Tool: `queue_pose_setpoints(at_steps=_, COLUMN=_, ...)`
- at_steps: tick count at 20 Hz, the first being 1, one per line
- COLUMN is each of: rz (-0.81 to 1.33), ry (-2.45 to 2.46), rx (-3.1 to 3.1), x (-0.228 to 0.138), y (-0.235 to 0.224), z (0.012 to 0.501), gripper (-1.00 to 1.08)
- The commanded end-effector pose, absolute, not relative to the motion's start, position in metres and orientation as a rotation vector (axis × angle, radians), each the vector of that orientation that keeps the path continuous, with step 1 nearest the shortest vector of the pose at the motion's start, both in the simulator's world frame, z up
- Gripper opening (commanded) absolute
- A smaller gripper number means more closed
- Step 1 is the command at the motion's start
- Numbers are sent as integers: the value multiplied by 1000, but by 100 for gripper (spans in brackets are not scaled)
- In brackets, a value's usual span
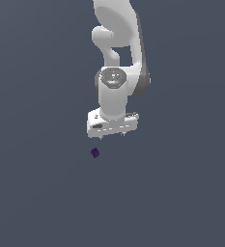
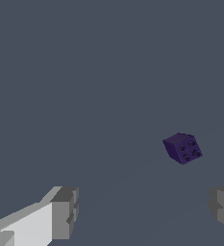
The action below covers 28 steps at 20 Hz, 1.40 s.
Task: Pick up the object and move it to a goal position.
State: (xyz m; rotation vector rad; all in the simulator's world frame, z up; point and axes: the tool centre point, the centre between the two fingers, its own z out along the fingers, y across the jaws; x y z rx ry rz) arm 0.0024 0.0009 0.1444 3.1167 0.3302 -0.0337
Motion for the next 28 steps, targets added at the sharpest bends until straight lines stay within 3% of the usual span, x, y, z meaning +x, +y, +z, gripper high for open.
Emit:
queue_pose_setpoints(at_steps=1, rz=-32, ry=395, rx=3110, x=6, y=-7, z=138, gripper=100)
queue_pose_setpoints(at_steps=16, rz=-10, ry=840, rx=3025, x=23, y=-64, z=90, gripper=100)
queue_pose_setpoints(at_steps=28, rz=0, ry=990, rx=2981, x=26, y=-84, z=72, gripper=100)
